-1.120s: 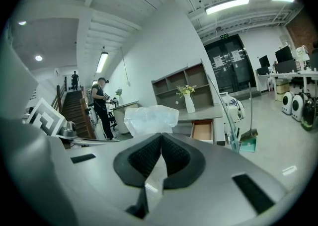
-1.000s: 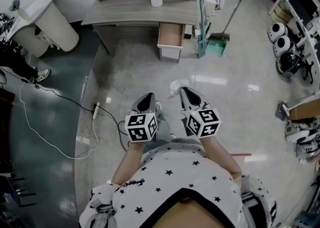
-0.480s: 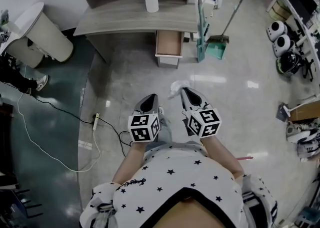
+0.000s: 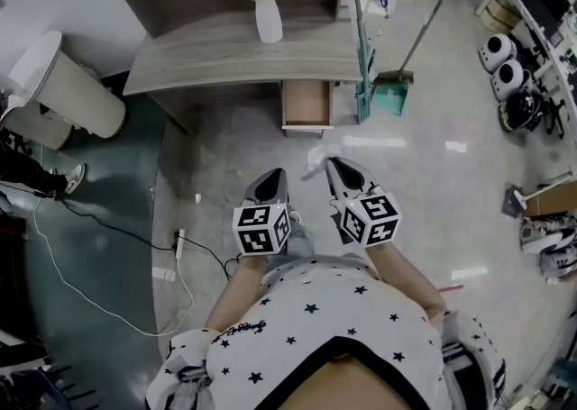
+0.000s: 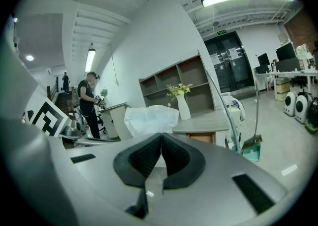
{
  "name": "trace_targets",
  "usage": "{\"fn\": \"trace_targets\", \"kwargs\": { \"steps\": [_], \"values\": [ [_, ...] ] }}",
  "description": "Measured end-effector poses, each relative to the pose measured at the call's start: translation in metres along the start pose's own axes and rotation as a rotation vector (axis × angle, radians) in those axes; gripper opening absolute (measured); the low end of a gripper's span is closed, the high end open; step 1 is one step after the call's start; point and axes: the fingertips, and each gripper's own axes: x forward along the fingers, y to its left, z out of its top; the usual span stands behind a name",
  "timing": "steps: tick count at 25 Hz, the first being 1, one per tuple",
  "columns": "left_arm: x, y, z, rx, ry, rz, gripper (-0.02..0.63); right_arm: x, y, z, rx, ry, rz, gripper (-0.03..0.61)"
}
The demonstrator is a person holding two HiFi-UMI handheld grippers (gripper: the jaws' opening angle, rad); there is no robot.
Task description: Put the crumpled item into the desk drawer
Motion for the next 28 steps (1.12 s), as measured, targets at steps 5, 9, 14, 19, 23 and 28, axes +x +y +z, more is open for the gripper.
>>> {"fn": "trace_targets", "kwargs": {
  "steps": [5,9,14,19,23,28],
  "values": [
    [0.033,0.024,0.025,0.010,0.005,-0.023,0.014,0.040,-0.014,0.015,0.009,0.001,-0.028,-0.005],
    [0.057,0.044,0.039,0.015,0.015,-0.033,0.014,0.071,-0.024,0.025,0.005,0.000,-0.049,-0.005],
    [0.082,0.070,0.052,0.020,0.031,-0.046,0.014,0.108,-0.033,0.031,0.015,0.004,-0.075,-0.005],
    [0.103,0.090,0.059,0.028,0.048,-0.067,0.014,0.137,-0.040,0.032,0.024,0.009,-0.100,-0.005],
    [0.114,0.100,0.059,0.035,0.068,-0.078,0.014,0.154,-0.047,0.033,0.027,0.013,-0.124,-0.005],
    [0.123,0.107,0.050,0.017,0.098,-0.078,0.014,0.170,-0.059,0.024,0.036,0.036,-0.143,-0.005]
  ]
}}
